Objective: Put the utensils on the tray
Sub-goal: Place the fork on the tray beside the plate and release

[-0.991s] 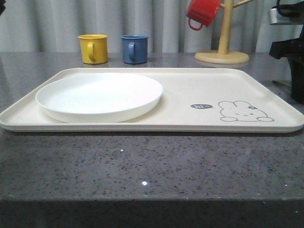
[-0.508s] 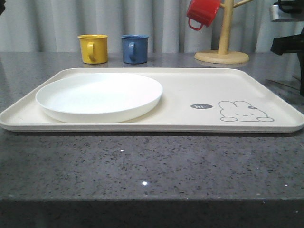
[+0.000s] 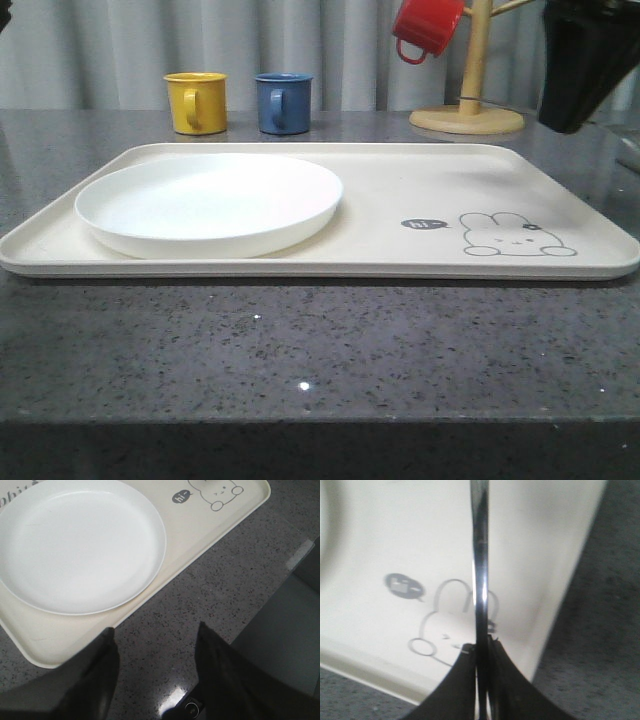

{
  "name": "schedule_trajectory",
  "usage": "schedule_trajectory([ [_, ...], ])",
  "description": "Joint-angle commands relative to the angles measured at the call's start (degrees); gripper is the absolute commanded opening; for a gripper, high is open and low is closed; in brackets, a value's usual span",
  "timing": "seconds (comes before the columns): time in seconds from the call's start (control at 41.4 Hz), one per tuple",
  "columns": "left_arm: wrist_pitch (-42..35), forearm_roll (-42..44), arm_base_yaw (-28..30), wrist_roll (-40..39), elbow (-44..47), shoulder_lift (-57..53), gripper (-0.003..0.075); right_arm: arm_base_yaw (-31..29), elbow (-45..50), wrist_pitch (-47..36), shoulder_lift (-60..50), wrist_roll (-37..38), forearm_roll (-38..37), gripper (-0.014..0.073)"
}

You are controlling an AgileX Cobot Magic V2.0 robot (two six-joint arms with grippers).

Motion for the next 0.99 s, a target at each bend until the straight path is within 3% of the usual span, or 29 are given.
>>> schedule_trajectory([
  [0.0, -2.97, -1.48, -0.46, 0.03, -1.54, -0.42, 0.0349, 2.37, -2.2, -2.71, -1.45, 2.71, 2.23, 0.0014],
  [0.242, -2.97, -1.48, -0.46, 0.03, -1.54, -0.42, 0.0349, 2.91, -2.2, -5.9, 2.83, 13.77, 7.41, 0.0014],
  [0.435, -2.97, -1.48, -0.46, 0.03, -1.54, -0.42, 0.0349, 2.91, -2.2, -9.93, 6.7, 14.34, 12.66, 0.0014],
  [0.653, -2.97, -1.48, -0.46, 0.03, -1.54, -0.42, 0.0349, 2.91, -2.2, -13.01, 9.14, 15.16, 12.87, 0.0022],
  [0.725, -2.97, -1.48, -0.46, 0.03, -1.54, -0.42, 0.0349, 2.91, -2.2, -13.01, 9.14, 15.16, 12.66, 0.0074],
  [0.87, -2.97, -1.48, -0.46, 0.03, -1.54, -0.42, 0.0349, 2.91, -2.2, -13.72, 9.14, 15.16, 12.09, 0.0275],
  [0.967, -2.97, -1.48, -0.46, 0.03, -1.54, -0.42, 0.0349, 2.91, -2.2, -15.0, 8.19, 14.79, 11.37, 0.0307],
])
